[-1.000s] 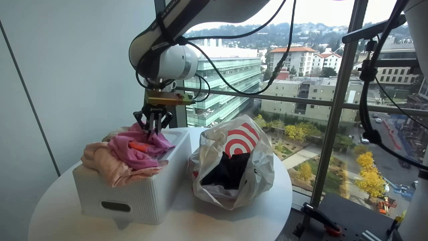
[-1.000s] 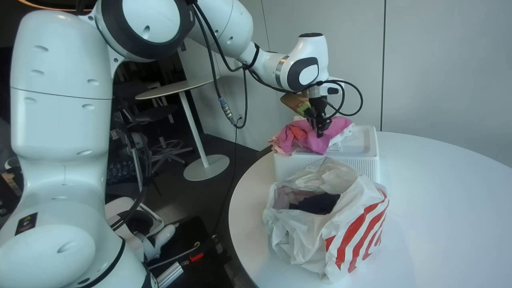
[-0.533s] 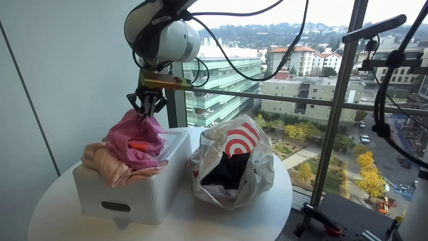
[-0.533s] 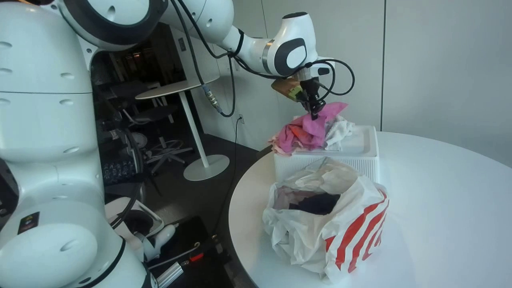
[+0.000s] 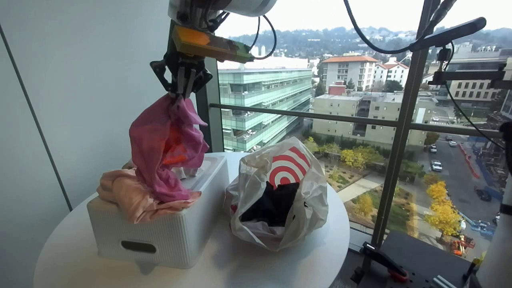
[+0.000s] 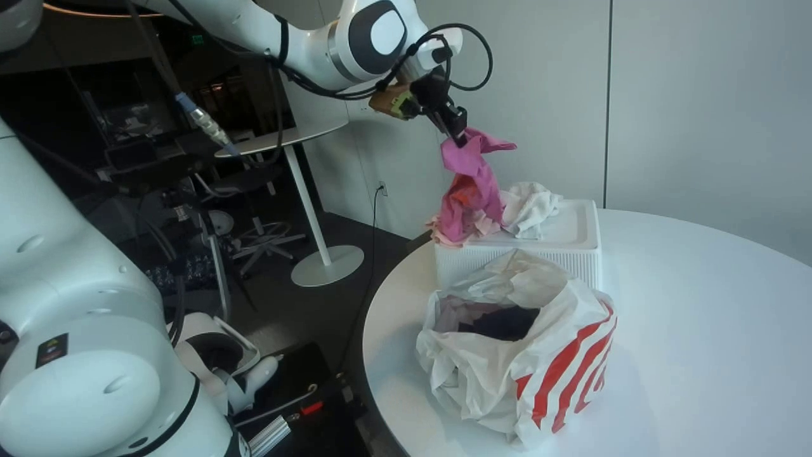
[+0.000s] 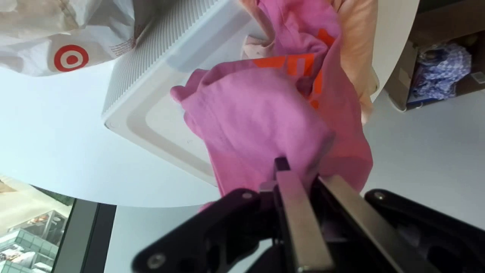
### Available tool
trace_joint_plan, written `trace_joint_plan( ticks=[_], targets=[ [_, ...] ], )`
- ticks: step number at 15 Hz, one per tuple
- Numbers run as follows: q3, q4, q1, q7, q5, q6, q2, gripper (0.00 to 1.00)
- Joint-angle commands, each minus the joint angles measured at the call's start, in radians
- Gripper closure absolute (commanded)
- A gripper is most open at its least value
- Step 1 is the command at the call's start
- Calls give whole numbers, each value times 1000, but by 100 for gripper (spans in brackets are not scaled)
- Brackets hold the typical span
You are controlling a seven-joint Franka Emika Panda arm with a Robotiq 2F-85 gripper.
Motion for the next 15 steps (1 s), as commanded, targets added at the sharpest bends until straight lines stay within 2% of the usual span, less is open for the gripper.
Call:
trace_joint_plan(
  ticks=[1, 2, 4, 6, 7, 8, 9, 11, 13, 15],
  targets=[
    [72, -212, -37, 174, -96, 62, -255, 93],
    [102, -251, -58, 241, -125, 61, -312, 93],
    [112, -326, -48, 357, -165, 40, -429, 93],
    [112, -388, -35, 428, -146, -15, -547, 94],
    [103, -420, -27, 439, -126, -46, -606, 94],
    [124, -437, -56, 415, -67, -93, -659, 93],
    [99, -444, -43, 399, -27, -156, -699, 93],
    [83, -451, -65, 394, 25, -280, -763, 93],
    [75, -445, -110, 403, 42, -393, -816, 93],
    [68, -444, -169, 398, 20, -436, -829, 93]
  ],
)
